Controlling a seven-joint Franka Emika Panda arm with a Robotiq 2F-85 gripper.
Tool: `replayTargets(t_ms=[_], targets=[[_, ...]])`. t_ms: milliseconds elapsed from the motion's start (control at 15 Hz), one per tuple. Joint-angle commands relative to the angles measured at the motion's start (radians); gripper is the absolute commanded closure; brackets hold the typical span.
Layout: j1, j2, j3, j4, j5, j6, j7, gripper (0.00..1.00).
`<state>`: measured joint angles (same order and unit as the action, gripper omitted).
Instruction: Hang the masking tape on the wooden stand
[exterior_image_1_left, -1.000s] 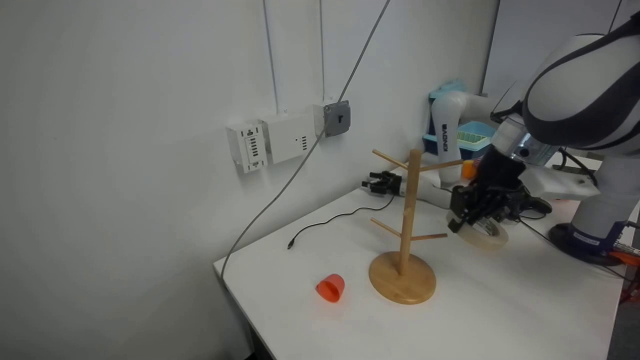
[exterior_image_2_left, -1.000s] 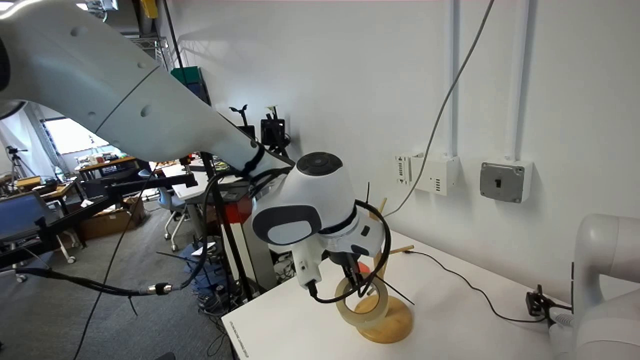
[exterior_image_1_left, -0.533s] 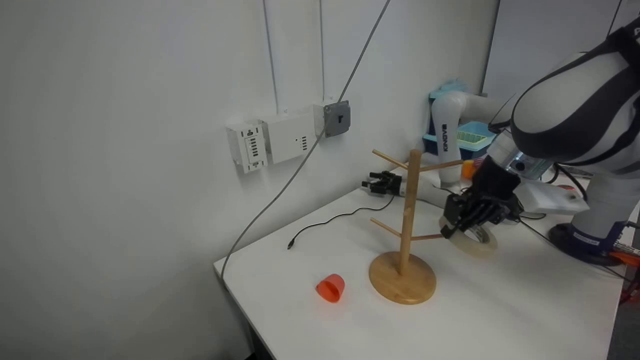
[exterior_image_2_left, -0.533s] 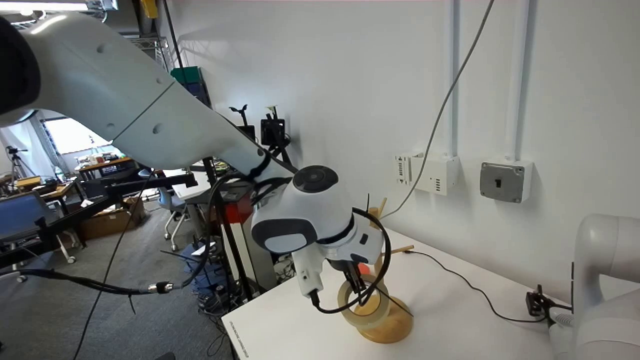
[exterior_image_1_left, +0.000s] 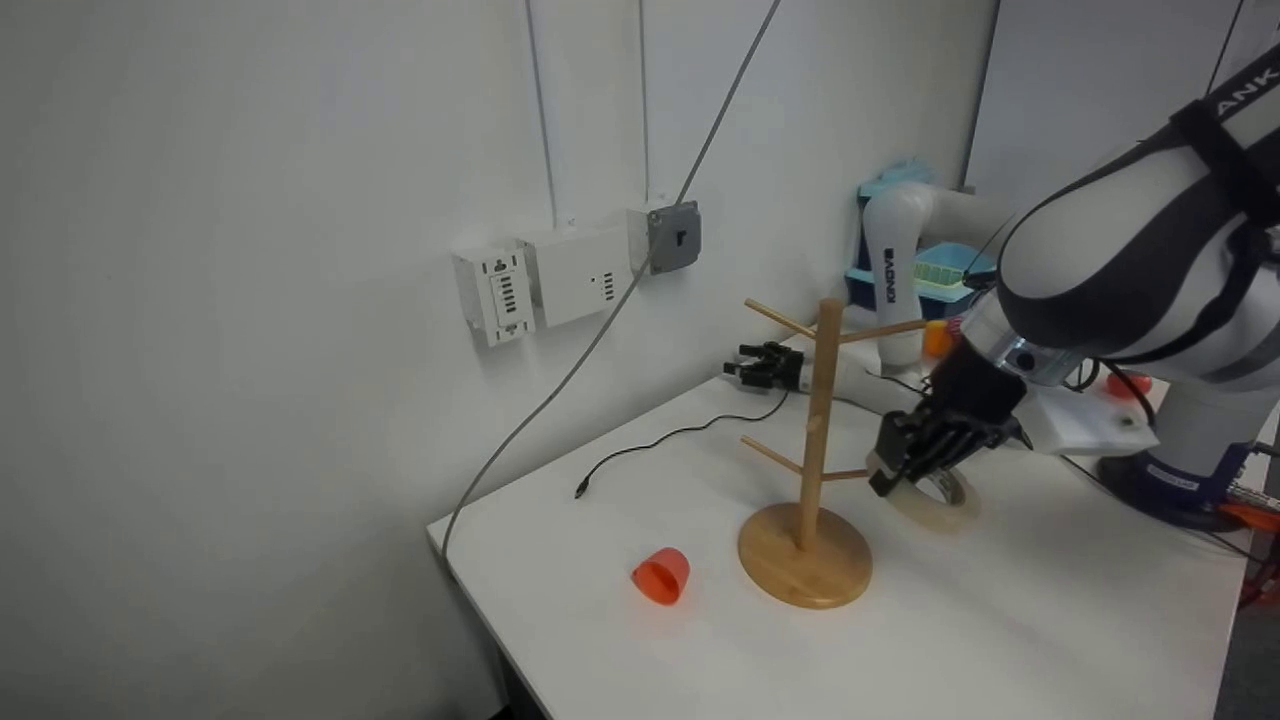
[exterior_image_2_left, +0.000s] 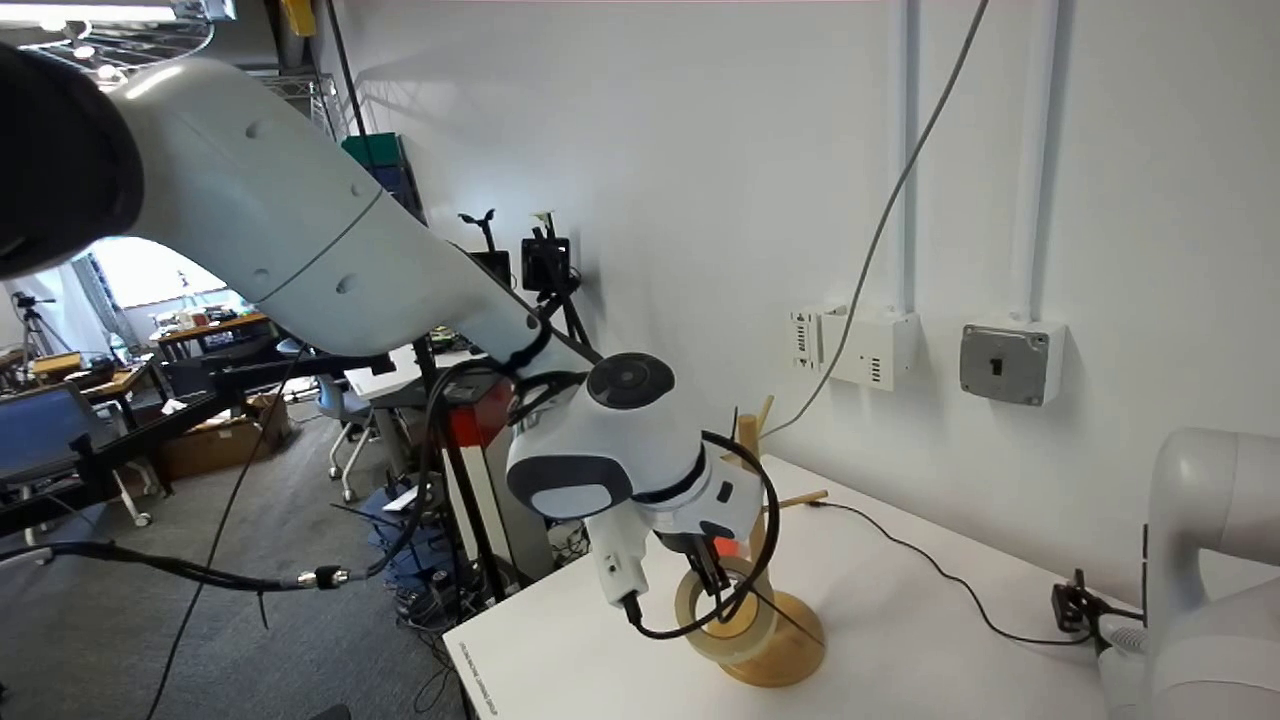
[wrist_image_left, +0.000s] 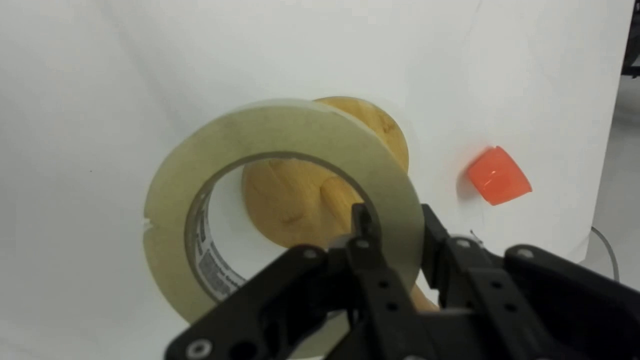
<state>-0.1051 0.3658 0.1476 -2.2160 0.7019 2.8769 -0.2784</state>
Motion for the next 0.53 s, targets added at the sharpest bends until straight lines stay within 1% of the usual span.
replayTargets(t_ms=[0, 267, 333, 400, 467], targets=[[-0.027, 0.029, 0.040, 0.029, 0.050, 0.036, -0.058, 0.94], [-0.028, 0.045, 0.050, 0.042, 0.053, 0.045, -0.051, 0.94], [-0.023, 0.048, 0.045, 0.043, 0.044, 0.042, -0.043, 0.50], [-0.023, 0.050, 0.045, 0.045, 0.044, 0.043, -0.042, 0.49], [-0.022, 0.052, 0.043, 0.046, 0.042, 0.044, -0.040, 0.44]])
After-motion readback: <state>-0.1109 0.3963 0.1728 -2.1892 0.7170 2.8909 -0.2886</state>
